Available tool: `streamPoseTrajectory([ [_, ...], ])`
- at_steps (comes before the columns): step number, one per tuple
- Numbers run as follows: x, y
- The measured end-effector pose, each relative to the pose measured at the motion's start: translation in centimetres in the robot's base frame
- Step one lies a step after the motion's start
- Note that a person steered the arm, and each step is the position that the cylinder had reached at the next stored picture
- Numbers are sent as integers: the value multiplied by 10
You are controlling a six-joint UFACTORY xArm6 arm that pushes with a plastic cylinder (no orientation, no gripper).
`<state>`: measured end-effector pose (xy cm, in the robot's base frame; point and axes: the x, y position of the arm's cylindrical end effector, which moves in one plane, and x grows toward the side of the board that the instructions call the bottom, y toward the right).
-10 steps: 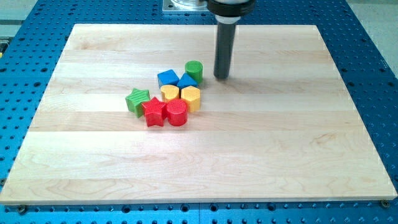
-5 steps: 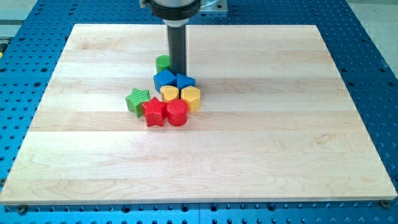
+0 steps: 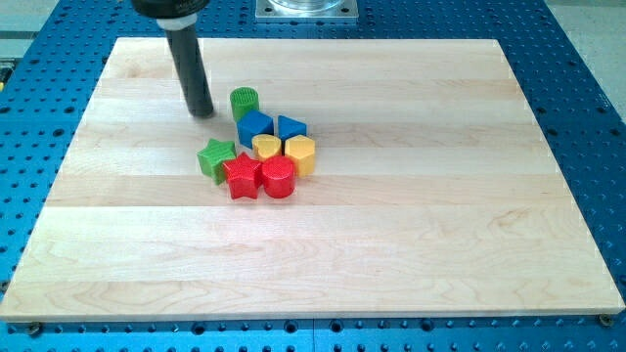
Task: Push green circle into group of blocks
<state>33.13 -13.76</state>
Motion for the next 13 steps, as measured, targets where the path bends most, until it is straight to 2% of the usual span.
streamPoseTrajectory([
  [1, -33, 56],
  [2, -13, 70],
  [4, 54, 12],
  [5, 43, 10],
  [6, 60, -45],
  [7, 74, -39],
  [8, 81, 2],
  [9, 77, 1],
  [10, 112, -55],
  [11, 157, -62],
  [13, 146, 6],
])
